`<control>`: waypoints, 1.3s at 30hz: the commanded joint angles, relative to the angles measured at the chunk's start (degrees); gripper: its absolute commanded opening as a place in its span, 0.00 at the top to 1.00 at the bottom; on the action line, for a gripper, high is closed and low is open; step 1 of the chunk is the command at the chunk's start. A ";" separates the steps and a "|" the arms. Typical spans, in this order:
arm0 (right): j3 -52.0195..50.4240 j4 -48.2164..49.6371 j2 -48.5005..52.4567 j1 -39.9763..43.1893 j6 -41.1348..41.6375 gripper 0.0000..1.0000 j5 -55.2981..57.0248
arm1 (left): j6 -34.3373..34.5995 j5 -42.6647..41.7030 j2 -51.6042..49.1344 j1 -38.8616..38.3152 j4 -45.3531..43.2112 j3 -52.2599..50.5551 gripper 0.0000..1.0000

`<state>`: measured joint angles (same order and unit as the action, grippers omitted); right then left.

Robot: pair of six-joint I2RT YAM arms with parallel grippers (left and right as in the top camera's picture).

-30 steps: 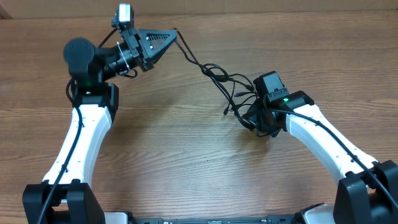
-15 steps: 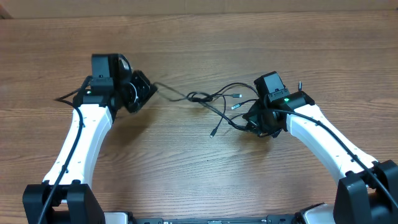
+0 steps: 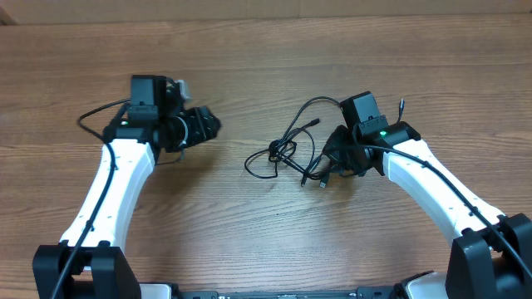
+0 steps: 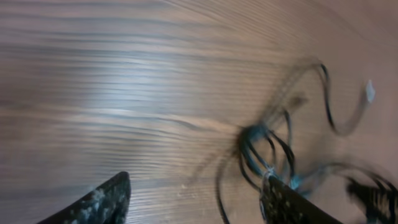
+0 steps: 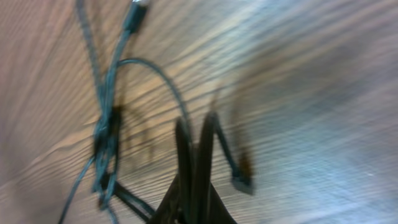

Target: Untangle cables

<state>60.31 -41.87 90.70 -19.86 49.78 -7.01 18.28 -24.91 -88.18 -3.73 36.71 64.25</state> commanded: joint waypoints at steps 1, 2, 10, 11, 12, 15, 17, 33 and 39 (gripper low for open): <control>-0.26 2.32 0.02 0.48 -2.40 0.96 -5.77 | -13.90 -8.81 1.20 -3.93 0.39 0.79 0.26; -0.26 3.08 0.02 0.48 -2.82 0.96 -6.91 | -14.71 -8.76 1.20 -5.03 0.39 0.79 0.23; -0.24 10.78 0.02 0.50 -4.09 0.96 -19.93 | -16.00 -4.90 1.20 -13.11 -0.74 0.79 0.20; -0.24 11.72 0.02 0.50 -4.09 0.96 -21.38 | -16.00 -4.85 1.20 -13.40 -0.74 0.79 0.20; -0.24 13.14 0.00 0.50 -4.09 0.96 -23.56 | -15.98 -4.70 1.20 -13.60 -0.83 0.79 0.20; -0.24 15.85 -0.02 0.50 -4.09 0.96 -27.54 | -15.93 -4.50 1.20 -13.57 -0.83 0.79 0.22; -0.24 18.18 -0.02 0.79 -4.07 0.96 -30.86 | -15.78 -4.50 1.20 -13.55 -0.81 0.79 0.22; -0.24 29.73 -0.02 7.89 2.97 0.96 -45.79 | -24.39 -18.60 1.20 -13.60 -1.01 0.79 0.30; -0.24 34.82 -0.02 8.15 7.15 0.96 -50.88 | -35.56 -23.74 1.20 -14.78 -0.98 0.79 0.16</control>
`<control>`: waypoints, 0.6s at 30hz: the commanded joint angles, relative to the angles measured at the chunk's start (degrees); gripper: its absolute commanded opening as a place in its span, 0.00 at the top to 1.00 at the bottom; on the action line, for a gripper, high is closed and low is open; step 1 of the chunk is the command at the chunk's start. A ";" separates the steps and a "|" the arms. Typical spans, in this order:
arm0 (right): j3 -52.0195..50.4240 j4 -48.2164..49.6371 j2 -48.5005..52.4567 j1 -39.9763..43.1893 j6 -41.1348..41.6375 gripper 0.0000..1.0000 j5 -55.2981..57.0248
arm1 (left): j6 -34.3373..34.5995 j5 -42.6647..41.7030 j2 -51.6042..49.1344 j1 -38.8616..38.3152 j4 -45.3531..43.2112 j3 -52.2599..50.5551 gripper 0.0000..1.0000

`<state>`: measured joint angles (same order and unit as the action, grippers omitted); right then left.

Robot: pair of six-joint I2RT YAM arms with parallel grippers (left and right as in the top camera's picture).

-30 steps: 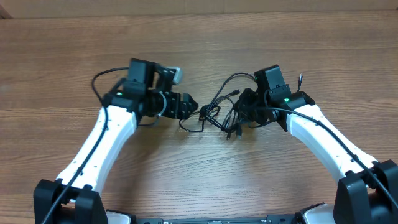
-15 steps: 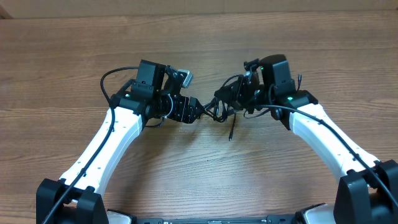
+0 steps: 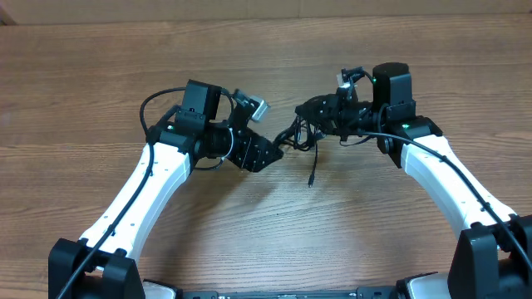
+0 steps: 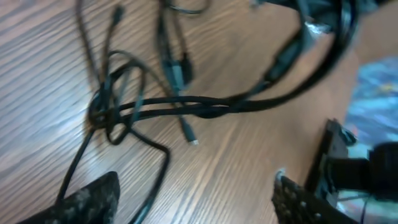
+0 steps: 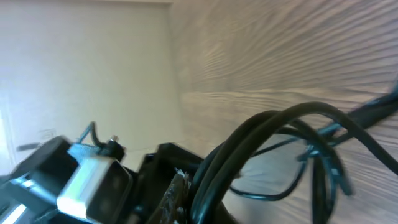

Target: Untangle cables

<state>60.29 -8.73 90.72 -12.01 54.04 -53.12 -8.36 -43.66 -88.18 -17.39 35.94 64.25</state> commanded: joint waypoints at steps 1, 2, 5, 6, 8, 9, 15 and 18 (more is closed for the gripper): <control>-0.22 2.51 -0.04 0.31 3.30 0.96 -5.64 | -11.08 -4.63 1.20 -1.55 -0.24 0.79 0.15; -0.22 3.39 -0.04 0.31 3.69 0.96 -6.34 | -12.61 -4.31 1.20 -1.97 -0.37 0.79 0.13; -0.22 4.22 -0.04 0.31 4.70 0.96 -7.17 | -16.26 -3.85 1.20 -3.02 -0.96 0.79 0.17; -0.22 4.20 -0.04 0.31 4.72 0.96 -7.32 | -16.74 -3.63 1.20 -3.23 -1.62 0.79 0.21; -0.22 4.20 -0.04 0.31 4.72 0.96 -8.33 | -16.74 -2.89 1.20 -3.41 -3.15 0.79 0.22; -0.22 4.20 -0.04 0.31 4.72 0.96 -9.05 | -16.74 -2.58 1.20 -3.41 -3.93 0.79 0.20; -0.22 4.24 -0.04 0.31 4.72 0.96 -12.55 | -17.90 -1.36 1.20 -3.50 -7.15 0.76 0.18; -0.22 4.24 -0.04 0.31 4.74 0.96 -13.53 | -18.95 -1.36 1.18 -4.11 -7.61 0.76 0.21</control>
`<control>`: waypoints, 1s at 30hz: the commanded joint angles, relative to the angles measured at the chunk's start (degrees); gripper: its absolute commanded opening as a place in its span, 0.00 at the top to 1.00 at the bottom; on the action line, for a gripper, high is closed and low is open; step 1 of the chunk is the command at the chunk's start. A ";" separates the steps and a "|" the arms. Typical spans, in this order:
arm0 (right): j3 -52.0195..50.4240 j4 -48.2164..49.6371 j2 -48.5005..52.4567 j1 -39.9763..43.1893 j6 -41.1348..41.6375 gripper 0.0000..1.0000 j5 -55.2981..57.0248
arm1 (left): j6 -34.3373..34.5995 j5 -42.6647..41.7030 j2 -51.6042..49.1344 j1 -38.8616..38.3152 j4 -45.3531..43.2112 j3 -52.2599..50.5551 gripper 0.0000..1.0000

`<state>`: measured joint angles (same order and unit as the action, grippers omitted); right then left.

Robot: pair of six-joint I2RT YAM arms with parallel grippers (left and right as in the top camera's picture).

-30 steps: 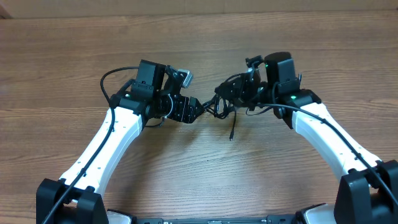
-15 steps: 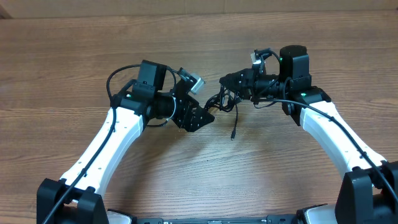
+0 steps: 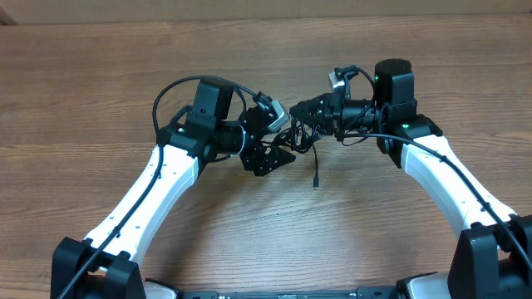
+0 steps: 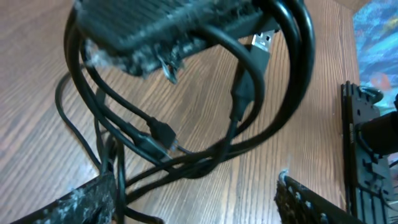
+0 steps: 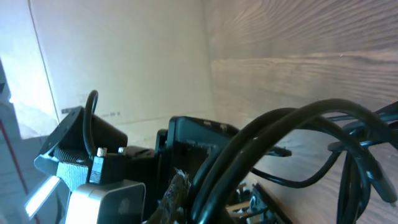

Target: Untangle cables

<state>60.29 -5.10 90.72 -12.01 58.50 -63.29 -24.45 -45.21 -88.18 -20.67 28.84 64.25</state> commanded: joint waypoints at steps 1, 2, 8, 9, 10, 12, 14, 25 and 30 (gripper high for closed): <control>-0.22 0.63 -0.04 0.31 0.31 0.96 -3.61 | -2.84 0.20 1.18 -1.07 -0.66 0.76 0.22; -0.22 0.66 -0.04 0.31 0.35 0.96 -3.89 | -2.86 0.20 1.18 -1.38 -0.81 0.76 0.24; -0.22 4.68 -0.04 0.28 4.11 0.96 -5.27 | -3.61 0.20 1.09 -3.54 -0.83 0.74 0.31; -0.22 5.81 -0.04 0.24 4.92 0.96 -5.55 | -3.93 0.24 1.09 -3.93 -0.81 0.74 0.33; -0.22 7.06 -0.04 0.24 5.73 0.96 -5.90 | -3.91 0.44 1.09 -4.22 -0.83 0.74 0.35; -0.22 8.48 -0.04 0.24 6.32 0.96 -6.08 | -3.96 0.74 1.09 -4.55 -0.94 0.74 0.40; -0.22 8.48 -0.04 0.24 6.23 0.96 -6.34 | -3.93 0.79 1.09 -4.55 -1.07 0.74 0.49; -0.22 8.50 -0.04 0.20 6.21 0.96 -7.19 | -3.87 0.81 1.07 -4.48 -1.73 0.74 0.83; -0.22 8.50 -0.04 0.20 5.77 0.96 -7.08 | -3.85 0.81 1.07 -4.48 -1.70 0.74 0.96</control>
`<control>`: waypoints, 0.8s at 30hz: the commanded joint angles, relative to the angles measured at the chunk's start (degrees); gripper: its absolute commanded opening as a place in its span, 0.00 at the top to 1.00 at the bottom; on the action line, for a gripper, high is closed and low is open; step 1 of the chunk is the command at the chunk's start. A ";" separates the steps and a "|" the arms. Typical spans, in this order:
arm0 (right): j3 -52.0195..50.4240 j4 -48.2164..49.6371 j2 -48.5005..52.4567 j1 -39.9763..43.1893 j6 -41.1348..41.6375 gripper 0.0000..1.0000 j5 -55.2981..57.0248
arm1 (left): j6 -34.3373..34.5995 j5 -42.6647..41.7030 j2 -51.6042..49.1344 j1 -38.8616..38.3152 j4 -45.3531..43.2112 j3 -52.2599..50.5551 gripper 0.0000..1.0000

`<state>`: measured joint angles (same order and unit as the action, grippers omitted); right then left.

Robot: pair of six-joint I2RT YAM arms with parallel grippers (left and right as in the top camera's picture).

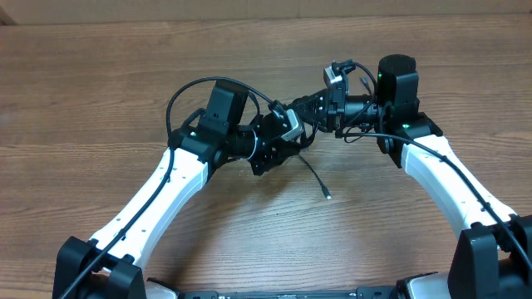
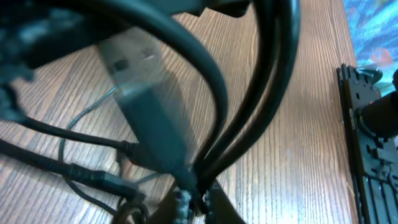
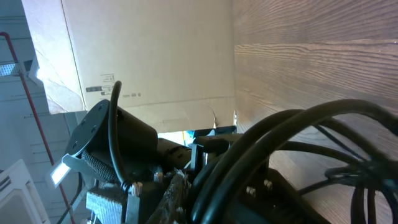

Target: Untangle cables

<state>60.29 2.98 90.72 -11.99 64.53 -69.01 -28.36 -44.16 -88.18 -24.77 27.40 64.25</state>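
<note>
A tangle of thin black cables [image 1: 301,131] hangs above the wooden table between my two grippers. One loose end with a plug [image 1: 327,196] trails down onto the table. My left gripper [image 1: 285,143] is shut on strands at the tangle's left; in the left wrist view its tips [image 2: 194,198] pinch several cable strands [image 2: 264,87] that run upward. My right gripper [image 1: 307,110] is shut on the tangle's upper right; its view shows thick loops [image 3: 298,127] leaving the jaws [image 3: 189,196]. The two grippers nearly touch.
The wooden table [image 1: 100,75] lies below both arms. The left arm's own black cable loop [image 1: 187,95] arches above its wrist. The right wrist view looks past the left arm's camera mount [image 3: 102,140] toward a beige wall.
My left gripper was open just under the lifted tangle; now it is shut on strands of it. The loose plug end has shifted a little right and nearer on the table. The right gripper holds as before.
The tangle first lay on the table with my right gripper shut on its right side and the left gripper open far to the left. Then the right gripper held it lifted and the open left gripper was beside it, then under it. Now both grip it.
</note>
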 commanded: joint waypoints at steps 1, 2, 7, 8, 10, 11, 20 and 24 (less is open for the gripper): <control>-0.22 0.39 -0.04 0.17 -0.26 0.96 -1.33 | 0.09 -0.24 1.07 -0.35 -0.26 0.74 0.96; -0.22 0.39 -0.04 0.17 -0.28 0.96 -1.20 | 0.13 -0.24 1.07 -0.33 -0.26 0.74 0.96; -0.22 0.28 -0.04 0.17 -0.83 0.96 1.33 | 2.58 -0.44 1.09 -0.33 -0.44 0.74 0.96; -0.22 -0.15 -0.04 0.20 -0.94 0.96 2.58 | 4.22 -0.70 1.09 -0.33 -0.68 0.74 0.96; -0.22 -1.42 -0.04 0.28 -1.03 0.96 4.57 | 5.66 -1.18 1.09 -0.33 -0.72 0.74 0.96; -0.22 -2.51 -0.04 0.46 -1.62 0.96 5.88 | 6.23 -1.53 1.09 -0.33 -0.68 0.74 0.96; -0.22 -14.97 -0.04 2.71 -7.56 0.96 14.14 | 7.41 -3.87 1.09 -0.20 -0.72 0.74 0.96; -0.22 -19.96 -0.04 2.86 -10.34 0.96 17.62 | 7.93 -3.72 1.09 0.48 -1.40 0.74 0.96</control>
<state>60.29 -14.94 90.72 -9.37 58.43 -55.81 -22.15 -45.67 -88.18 -24.77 27.11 64.23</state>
